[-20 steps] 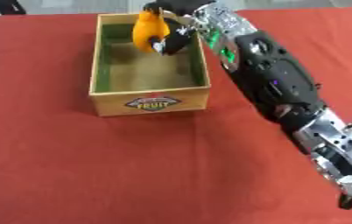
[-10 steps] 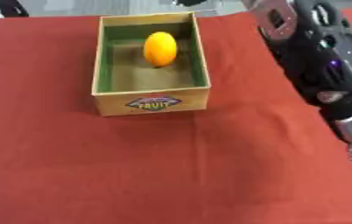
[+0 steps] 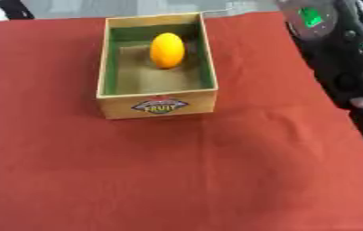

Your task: Pick up objects on the table and place them in the box.

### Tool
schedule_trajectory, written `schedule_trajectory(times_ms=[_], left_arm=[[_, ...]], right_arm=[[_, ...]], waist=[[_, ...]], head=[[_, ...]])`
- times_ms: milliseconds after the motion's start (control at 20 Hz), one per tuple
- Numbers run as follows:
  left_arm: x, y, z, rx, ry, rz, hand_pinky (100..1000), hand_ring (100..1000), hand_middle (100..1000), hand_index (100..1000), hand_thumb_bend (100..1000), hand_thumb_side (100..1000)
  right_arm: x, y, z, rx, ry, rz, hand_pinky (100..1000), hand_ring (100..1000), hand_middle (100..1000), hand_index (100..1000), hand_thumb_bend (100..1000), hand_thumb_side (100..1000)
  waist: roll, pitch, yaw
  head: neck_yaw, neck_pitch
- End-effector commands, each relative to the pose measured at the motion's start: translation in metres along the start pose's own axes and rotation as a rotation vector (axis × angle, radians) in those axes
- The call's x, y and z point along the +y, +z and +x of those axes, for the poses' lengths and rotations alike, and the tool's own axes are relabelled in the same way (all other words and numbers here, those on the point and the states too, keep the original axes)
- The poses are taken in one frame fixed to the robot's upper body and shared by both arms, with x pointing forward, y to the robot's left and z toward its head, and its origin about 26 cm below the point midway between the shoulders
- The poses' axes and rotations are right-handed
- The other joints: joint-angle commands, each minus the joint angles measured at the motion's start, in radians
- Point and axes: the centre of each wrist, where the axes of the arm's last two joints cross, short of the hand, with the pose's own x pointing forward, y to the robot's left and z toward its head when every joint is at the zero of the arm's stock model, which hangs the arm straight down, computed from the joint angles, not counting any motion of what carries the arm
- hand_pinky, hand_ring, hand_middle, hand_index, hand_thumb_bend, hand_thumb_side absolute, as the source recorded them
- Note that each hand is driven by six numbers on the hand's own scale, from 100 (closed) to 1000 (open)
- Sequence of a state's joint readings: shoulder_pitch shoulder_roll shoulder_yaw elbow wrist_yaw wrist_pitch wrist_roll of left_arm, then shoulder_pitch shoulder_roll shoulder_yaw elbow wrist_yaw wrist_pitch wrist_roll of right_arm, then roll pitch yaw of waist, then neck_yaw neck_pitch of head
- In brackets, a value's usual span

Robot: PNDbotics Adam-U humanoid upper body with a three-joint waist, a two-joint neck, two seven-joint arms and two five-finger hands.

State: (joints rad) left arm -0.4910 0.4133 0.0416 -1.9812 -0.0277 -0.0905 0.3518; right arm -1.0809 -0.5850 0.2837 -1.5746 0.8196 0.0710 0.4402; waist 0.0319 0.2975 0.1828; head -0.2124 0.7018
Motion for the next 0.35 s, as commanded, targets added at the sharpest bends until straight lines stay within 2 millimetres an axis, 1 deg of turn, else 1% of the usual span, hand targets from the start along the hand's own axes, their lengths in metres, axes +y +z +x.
schedule_trajectory(times_ms=[50, 300, 350], left_arm=[[0.007, -0.006, 0.007, -0.041, -0.029, 0.006, 612, 686, 736, 911, 148, 990], [0.01, -0.005, 0.006, -0.051, -0.045, 0.023, 612, 687, 737, 911, 151, 987], [0.01, -0.005, 0.006, -0.052, -0.048, 0.028, 613, 687, 737, 911, 152, 986]], right_arm=[[-0.032, 0.026, -0.002, -0.003, 0.022, -0.126, 759, 841, 785, 980, 100, 507], [-0.048, 0.072, 0.005, -0.005, -0.012, -0.263, 753, 832, 777, 986, 100, 517], [-0.049, 0.08, 0.008, -0.005, -0.025, -0.289, 748, 828, 773, 987, 100, 531]], waist=[[0.002, -0.023, -0.005], [0.007, -0.022, -0.017], [0.009, -0.022, -0.02]], head=[[0.008, 0.008], [0.024, 0.021], [0.028, 0.026]])
